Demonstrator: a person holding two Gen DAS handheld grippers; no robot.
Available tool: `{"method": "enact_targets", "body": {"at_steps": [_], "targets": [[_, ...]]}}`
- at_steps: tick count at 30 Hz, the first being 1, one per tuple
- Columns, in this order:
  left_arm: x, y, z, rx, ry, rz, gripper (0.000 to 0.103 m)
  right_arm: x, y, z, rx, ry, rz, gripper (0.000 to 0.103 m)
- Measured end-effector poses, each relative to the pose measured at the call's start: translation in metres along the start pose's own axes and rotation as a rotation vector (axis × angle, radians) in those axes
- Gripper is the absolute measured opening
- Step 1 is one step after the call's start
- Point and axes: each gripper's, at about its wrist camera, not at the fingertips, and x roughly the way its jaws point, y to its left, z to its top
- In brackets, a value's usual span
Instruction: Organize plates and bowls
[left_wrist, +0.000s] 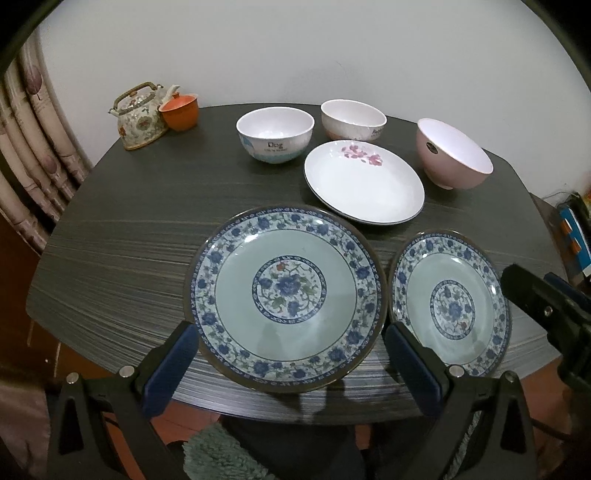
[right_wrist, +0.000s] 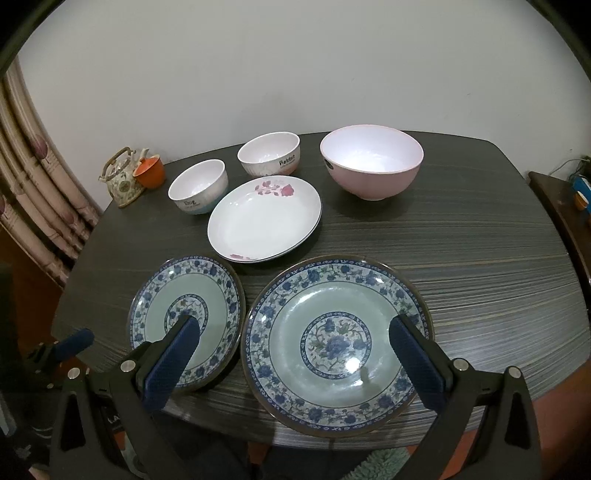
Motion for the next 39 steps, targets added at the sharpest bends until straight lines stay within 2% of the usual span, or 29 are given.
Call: {"method": "enact_targets", "body": {"at_steps": [15, 39], "targets": [[0.003, 0.004, -0.001, -0.015, 0.017, 0.019, 0.103, 0.002, 0.004, -0.005, -0.003, 0.008, 0.004, 0.102], [0.004, 0.012, -0.003, -0.041, 0.003, 0.052, 0.103, 0.004, 0.006, -0.005, -0.007, 0.016, 0.007, 0.102]]}}
